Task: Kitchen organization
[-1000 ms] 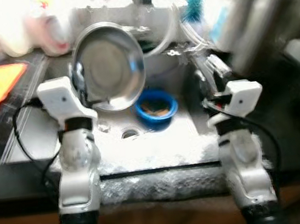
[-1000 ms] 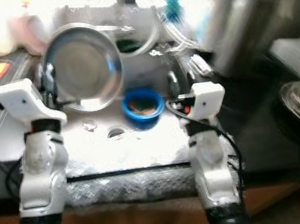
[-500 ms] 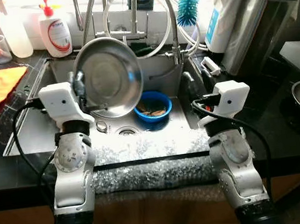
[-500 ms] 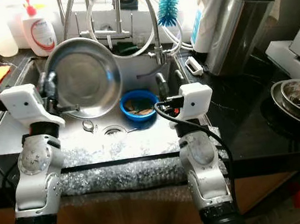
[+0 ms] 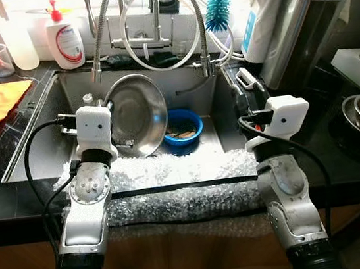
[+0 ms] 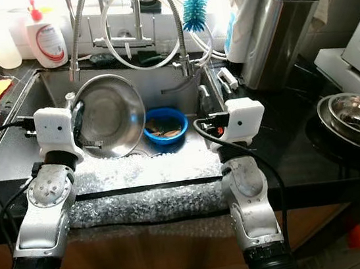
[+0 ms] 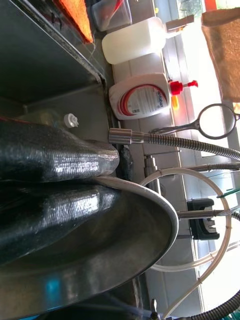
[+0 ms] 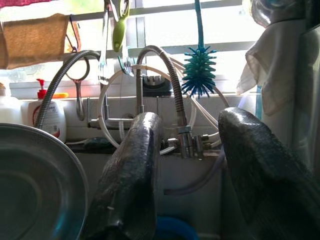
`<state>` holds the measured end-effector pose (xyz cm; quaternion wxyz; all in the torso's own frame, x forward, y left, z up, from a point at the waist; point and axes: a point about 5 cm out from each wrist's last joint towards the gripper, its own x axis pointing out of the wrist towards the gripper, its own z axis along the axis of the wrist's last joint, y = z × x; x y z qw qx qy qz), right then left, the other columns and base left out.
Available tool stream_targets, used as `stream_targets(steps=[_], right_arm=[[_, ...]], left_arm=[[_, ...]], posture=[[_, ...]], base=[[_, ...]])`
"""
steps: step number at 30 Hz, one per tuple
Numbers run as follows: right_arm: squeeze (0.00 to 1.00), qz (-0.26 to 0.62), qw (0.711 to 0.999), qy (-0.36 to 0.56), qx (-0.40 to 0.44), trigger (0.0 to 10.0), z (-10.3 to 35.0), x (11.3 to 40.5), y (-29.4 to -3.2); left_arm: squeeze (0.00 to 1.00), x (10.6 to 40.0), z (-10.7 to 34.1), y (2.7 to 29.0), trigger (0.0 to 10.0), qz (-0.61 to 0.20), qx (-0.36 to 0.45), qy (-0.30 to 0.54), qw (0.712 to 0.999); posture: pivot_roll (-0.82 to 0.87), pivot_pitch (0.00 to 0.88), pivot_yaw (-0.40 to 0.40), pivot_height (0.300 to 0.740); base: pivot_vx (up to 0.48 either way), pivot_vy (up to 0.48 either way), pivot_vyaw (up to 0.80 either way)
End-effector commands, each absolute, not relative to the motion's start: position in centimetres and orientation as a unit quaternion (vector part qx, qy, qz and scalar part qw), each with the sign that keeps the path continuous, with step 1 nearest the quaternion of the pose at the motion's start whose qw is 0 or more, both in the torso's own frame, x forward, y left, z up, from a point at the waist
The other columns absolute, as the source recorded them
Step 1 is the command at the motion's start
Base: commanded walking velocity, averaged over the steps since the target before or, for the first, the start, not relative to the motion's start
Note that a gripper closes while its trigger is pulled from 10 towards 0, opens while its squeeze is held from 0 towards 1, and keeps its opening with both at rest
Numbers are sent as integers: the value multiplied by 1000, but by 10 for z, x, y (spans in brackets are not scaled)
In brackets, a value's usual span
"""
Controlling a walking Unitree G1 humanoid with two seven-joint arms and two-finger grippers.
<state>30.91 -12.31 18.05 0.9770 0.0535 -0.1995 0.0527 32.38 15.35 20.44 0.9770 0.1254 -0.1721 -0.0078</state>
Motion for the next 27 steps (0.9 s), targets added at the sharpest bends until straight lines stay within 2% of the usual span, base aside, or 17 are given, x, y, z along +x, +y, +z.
stream_targets(steps=[1, 4, 12, 23, 27], right_arm=[[0, 45, 977, -201, 51, 10000, 184, 312, -127], [0, 42, 977, -204, 48, 10000, 186, 314, -130], [0, 39, 977, -206, 45, 10000, 186, 314, -131], [0, 42, 977, -203, 45, 10000, 183, 314, -129], [0, 42, 978, -202, 45, 10000, 183, 314, -129]], left_arm=[[0, 328, 215, 148, 10000, -5, 137, -193, 972], [0, 340, 209, 148, 10000, 16, 171, -167, 971], [0, 351, 196, 145, 10000, 22, 168, -125, 978], [0, 367, 169, 127, 10000, -9, 163, -45, 986], [0, 367, 156, 113, 10000, -52, 169, -12, 984]], posture=[[22, 0, -95, 740], [17, 0, -94, 740], [13, 0, -88, 740], [17, 0, -86, 740], [12, 0, -80, 740]], base=[[0, 0, 0], [0, 0, 0], [0, 0, 0], [0, 0, 0], [0, 0, 0]])
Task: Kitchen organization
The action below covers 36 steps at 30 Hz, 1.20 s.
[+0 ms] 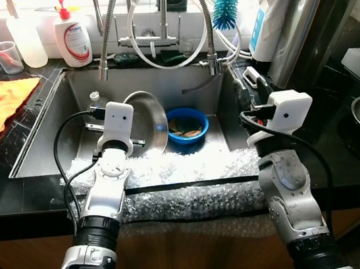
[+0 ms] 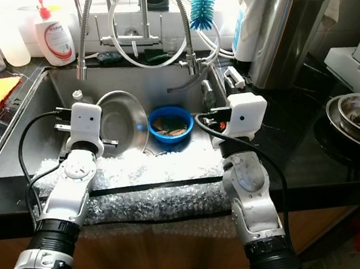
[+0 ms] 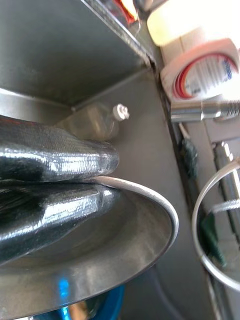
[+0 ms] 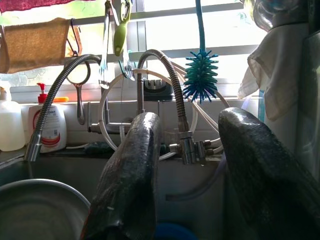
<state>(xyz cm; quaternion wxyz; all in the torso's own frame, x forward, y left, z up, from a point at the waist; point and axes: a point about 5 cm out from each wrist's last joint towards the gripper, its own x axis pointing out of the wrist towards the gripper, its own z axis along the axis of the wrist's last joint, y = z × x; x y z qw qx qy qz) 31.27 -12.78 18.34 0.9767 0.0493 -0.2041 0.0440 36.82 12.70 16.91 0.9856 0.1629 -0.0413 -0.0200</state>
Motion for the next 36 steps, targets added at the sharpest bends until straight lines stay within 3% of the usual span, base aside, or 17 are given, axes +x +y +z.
stream_targets(steps=[1, 9, 15, 21, 34, 35, 36], right_arm=[[0, 42, 978, -201, 45, 10000, 183, 314, -128], [0, 49, 979, -195, 43, 10000, 180, 314, -126], [0, 52, 979, -195, 42, 10000, 181, 315, -125], [0, 53, 979, -194, 42, 10000, 181, 316, -123], [0, 51, 980, -191, 40, 10000, 179, 316, -124], [0, 51, 980, -190, 40, 10000, 179, 316, -124], [0, 51, 980, -190, 40, 10000, 179, 316, -124]], left_arm=[[0, 366, 154, 110, 10000, -61, 171, -8, 983], [0, 359, 136, 86, 10000, -155, 199, 26, 967], [0, 367, 147, 83, 10000, -160, 231, 8, 960], [0, 372, 133, 85, 10000, -194, 268, 73, 941], [0, 369, 119, 77, 10000, -225, 263, 112, 932], [110, 369, 118, 77, 10000, -229, 262, 113, 931], [322, 369, 118, 77, 10000, -229, 261, 114, 931]], posture=[[12, 0, -78, 740], [12, 0, -73, 740], [12, 0, -67, 740], [6, 0, -57, 740], [4, 0, -52, 740], [5, 0, -52, 740], [5, 0, -52, 740]], base=[[0, 0, 0], [0, 0, 0], [0, 0, 0], [0, 0, 0], [0, 0, 0], [0, 0, 0], [0, 0, 0]])
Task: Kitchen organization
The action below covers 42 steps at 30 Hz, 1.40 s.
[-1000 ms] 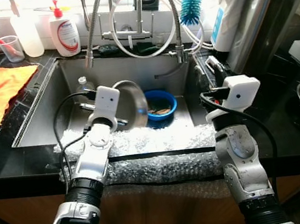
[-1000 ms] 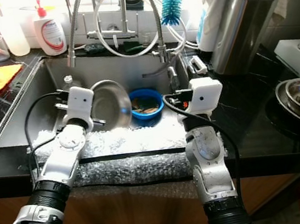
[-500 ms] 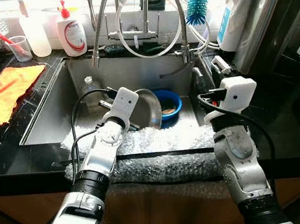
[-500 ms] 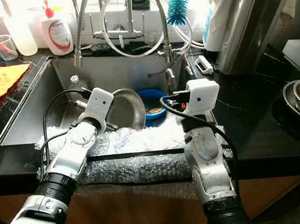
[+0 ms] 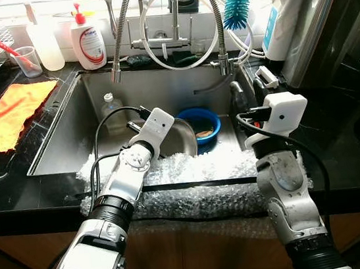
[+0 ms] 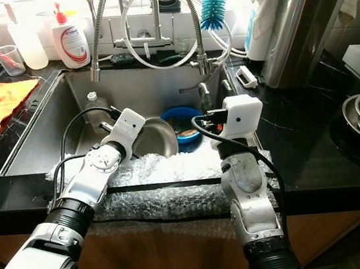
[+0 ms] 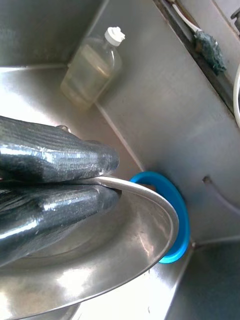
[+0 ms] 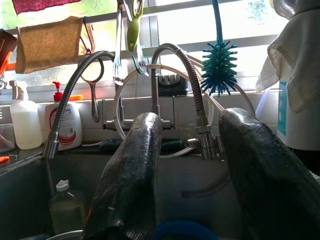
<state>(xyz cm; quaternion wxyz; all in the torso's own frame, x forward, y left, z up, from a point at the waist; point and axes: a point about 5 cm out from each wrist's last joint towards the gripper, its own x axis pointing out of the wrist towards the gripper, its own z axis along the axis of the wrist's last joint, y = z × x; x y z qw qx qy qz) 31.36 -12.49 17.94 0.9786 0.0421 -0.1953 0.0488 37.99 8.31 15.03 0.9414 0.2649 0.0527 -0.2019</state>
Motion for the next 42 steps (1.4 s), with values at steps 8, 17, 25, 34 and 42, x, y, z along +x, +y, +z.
stream_targets(steps=[8, 17, 25, 34, 42], right_arm=[[0, 54, 980, -187, 42, 10000, 178, 316, -122], [0, 56, 980, -184, 41, 10000, 177, 316, -122], [0, 59, 981, -182, 43, 10000, 176, 317, -121], [0, 60, 981, -177, 40, 10000, 175, 318, -121], [0, 63, 982, -176, 39, 10000, 175, 319, -120]], left_arm=[[992, 369, 120, 79, 10000, -227, 254, 109, 934], [965, 371, 123, 80, 10000, -220, 253, 100, 937], [1000, 371, 124, 79, 10000, -226, 240, 98, 939], [1000, 369, 121, 78, 10000, -241, 212, 121, 939], [0, 364, 119, 69, 10000, -318, 225, 131, 912]], posture=[[8, 0, -55, 740], [9, 0, -58, 740], [10, 0, -57, 740], [14, 0, -57, 740], [12, 0, -58, 740]], base=[[0, 0, 0], [0, 0, 0], [0, 0, 0], [0, 0, 0], [0, 0, 0]])
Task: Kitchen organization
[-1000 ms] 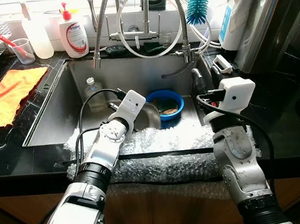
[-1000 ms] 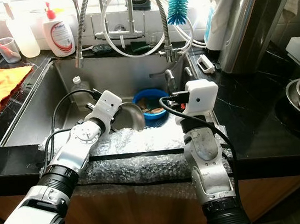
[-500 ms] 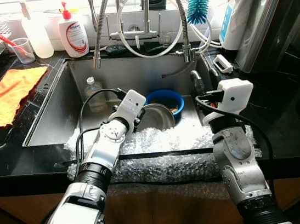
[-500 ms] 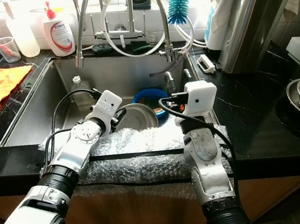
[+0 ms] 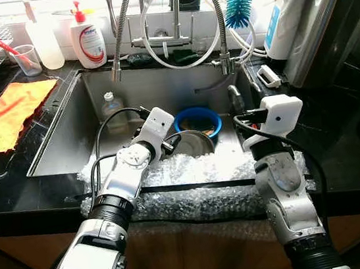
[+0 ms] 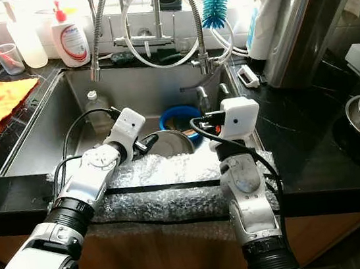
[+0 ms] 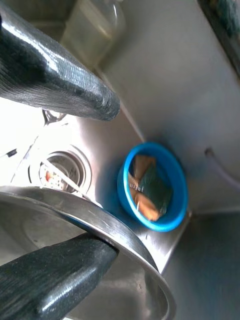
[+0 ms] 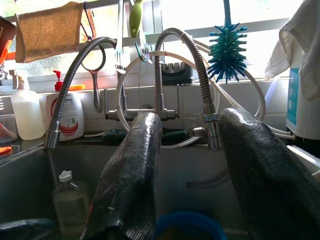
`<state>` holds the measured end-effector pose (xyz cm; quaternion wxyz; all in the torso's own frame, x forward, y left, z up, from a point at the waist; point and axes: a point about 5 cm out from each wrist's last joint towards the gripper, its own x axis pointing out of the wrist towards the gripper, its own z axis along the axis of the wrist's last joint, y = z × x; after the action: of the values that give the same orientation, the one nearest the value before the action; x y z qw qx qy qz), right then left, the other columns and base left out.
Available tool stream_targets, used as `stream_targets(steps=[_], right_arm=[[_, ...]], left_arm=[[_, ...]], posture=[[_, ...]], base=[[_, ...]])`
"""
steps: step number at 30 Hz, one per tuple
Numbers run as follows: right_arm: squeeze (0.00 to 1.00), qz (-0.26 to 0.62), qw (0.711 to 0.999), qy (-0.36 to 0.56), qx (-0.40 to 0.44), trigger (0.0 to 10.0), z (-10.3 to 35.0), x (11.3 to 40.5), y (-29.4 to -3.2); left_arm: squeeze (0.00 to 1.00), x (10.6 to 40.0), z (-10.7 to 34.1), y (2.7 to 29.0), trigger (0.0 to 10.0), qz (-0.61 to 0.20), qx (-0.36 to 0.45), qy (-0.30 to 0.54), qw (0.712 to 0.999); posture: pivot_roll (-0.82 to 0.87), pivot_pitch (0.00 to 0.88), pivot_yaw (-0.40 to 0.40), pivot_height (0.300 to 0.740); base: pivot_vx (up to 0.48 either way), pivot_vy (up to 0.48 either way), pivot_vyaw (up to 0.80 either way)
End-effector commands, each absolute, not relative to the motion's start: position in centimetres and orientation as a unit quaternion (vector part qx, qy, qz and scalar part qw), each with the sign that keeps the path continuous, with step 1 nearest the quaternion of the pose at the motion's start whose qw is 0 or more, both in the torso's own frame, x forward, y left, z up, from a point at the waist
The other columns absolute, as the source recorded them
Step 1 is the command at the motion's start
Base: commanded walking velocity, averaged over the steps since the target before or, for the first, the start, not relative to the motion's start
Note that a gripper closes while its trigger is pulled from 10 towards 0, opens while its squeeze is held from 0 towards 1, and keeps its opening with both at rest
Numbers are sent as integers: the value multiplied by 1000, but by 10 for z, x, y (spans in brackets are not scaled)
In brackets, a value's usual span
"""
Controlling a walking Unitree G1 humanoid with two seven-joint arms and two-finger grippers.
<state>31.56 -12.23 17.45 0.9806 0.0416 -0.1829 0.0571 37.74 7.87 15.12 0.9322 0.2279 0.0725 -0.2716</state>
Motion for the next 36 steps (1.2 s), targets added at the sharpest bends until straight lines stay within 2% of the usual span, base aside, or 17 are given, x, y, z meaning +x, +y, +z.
stream_targets(steps=[1, 2, 9, 18, 19, 20, 21, 23, 24, 26, 29, 31, 36], right_arm=[[0, 63, 982, -176, 39, 10000, 175, 319, -120], [0, 64, 982, -176, 39, 10000, 175, 319, -120], [0, 66, 982, -175, 38, 10000, 175, 319, -120], [0, 78, 981, -172, 37, 10000, 174, 320, -118], [0, 78, 981, -172, 37, 10000, 174, 320, -117], [0, 78, 981, -172, 37, 10000, 174, 320, -117], [0, 75, 981, -174, 37, 10000, 175, 319, -118], [0, 69, 981, -177, 36, 10000, 176, 319, -120], [0, 63, 981, -179, 36, 10000, 177, 319, -122], [0, 59, 981, -179, 34, 10000, 177, 319, -125], [0, 57, 982, -179, 33, 10000, 177, 319, -126], [0, 56, 981, -182, 31, 10000, 179, 319, -127], [0, 44, 981, -190, 26, 10000, 184, 318, -133]], left_arm=[[0, 363, 118, 69, 10000, -337, 237, 131, 902], [0, 363, 118, 69, 10000, -355, 250, 132, 891], [0, 361, 117, 71, 10000, -396, 273, 143, 865], [0, 357, 115, 77, 10000, -421, 281, 142, 851], [0, 361, 122, 80, 10000, -403, 274, 125, 864], [0, 361, 122, 80, 10000, -403, 274, 125, 864], [0, 369, 138, 83, 10000, -363, 247, 77, 895], [0, 376, 159, 88, 10000, -315, 200, 14, 928], [0, 378, 181, 95, 10000, -271, 168, -59, 946], [0, 374, 201, 103, 10000, -233, 135, -126, 955], [0, 370, 213, 111, 10000, -201, 116, -168, 958], [0, 357, 226, 131, 10000, -134, 112, -226, 958], [0, 332, 222, 160, 10000, -75, 120, -259, 955]], posture=[[12, 0, -57, 740], [12, 0, -57, 740], [6, 0, -54, 740], [13, 0, -63, 740], [8, 0, -62, 740], [8, 0, -62, 740], [4, 0, -61, 740], [3, 0, -62, 740], [2, 0, -63, 740], [6, 0, -65, 740], [8, 0, -66, 740], [5, 0, -66, 740], [5, 0, -68, 740]], base=[[0, 0, 0], [0, 0, 0], [0, 0, 0], [0, 0, 0], [0, 0, 0], [0, 0, 0], [0, 0, 0], [0, 0, 0], [0, 0, 0], [0, 0, 0], [0, 0, 0], [0, 0, 0], [0, 0, 0]])
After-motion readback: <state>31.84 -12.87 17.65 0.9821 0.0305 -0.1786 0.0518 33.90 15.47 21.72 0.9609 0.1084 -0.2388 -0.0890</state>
